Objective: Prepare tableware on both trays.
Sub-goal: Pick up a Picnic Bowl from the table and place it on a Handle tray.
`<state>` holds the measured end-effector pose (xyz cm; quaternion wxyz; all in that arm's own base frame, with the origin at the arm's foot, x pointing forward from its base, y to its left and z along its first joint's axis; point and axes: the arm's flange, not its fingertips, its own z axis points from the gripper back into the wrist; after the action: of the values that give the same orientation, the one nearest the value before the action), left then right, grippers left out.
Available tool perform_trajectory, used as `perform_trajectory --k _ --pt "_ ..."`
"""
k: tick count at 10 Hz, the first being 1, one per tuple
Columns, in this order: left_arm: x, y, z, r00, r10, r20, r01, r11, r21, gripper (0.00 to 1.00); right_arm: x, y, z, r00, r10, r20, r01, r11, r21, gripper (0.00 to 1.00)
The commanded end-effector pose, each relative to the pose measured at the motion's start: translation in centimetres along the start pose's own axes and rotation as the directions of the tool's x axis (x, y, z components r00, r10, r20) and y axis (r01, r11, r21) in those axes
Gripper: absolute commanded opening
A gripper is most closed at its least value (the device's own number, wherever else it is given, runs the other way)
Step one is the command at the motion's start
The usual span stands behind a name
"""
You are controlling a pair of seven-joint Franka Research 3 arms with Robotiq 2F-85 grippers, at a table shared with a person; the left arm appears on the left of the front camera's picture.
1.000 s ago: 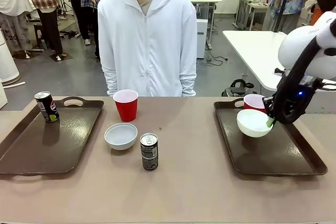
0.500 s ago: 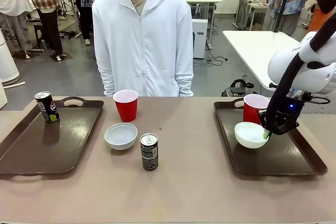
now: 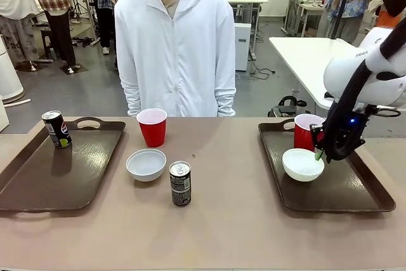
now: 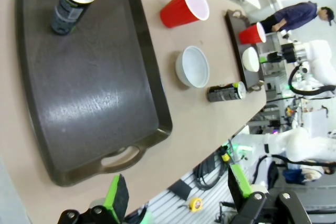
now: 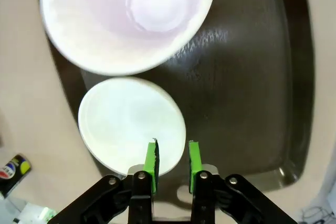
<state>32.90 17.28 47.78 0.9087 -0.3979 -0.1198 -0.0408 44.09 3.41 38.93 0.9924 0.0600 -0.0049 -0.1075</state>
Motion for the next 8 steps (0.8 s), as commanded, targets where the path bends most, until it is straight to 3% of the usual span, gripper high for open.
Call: perform_trajectory --k 1,2,3,4,5,6,8 --pt "-0.1 0.1 0.1 1.000 -0.003 0.003 0.003 1.000 -0.008 1.00 -3.2 0.7 3.1 1.000 -0.019 -0.015 0.018 0.997 -0.073 1.00" --pt "-0.1 0.1 0.1 1.000 -0.003 0.003 0.003 1.000 -0.008 1.00 -4.2 1.0 4.6 1.000 -0.008 -0.030 0.005 0.995 -0.095 0.47" --pt "-0.1 0.1 0.1 1.000 -0.003 0.003 0.003 1.000 -0.008 1.00 -5.1 1.3 6.2 0.999 0.004 -0.034 -0.007 0.994 -0.112 0.52" --pt "-0.1 0.1 0.1 1.000 -0.003 0.003 0.003 1.000 -0.008 1.00 -6.2 1.7 8.1 1.000 0.001 -0.026 -0.005 0.991 -0.130 0.67" --pt "-0.1 0.1 0.1 1.000 -0.003 0.003 0.003 1.000 -0.008 1.00 -7.2 2.0 9.4 1.000 0.000 -0.017 -0.002 0.990 -0.143 0.72" --pt "-0.1 0.1 0.1 1.000 -0.003 0.003 0.003 1.000 -0.008 1.00 -8.0 2.2 10.6 1.000 0.000 -0.018 -0.003 0.990 -0.141 0.87" --pt "-0.1 0.1 0.1 1.000 -0.003 0.003 0.003 1.000 -0.008 1.00 -9.5 2.6 12.3 0.999 0.022 -0.031 -0.027 0.990 -0.142 1.00"
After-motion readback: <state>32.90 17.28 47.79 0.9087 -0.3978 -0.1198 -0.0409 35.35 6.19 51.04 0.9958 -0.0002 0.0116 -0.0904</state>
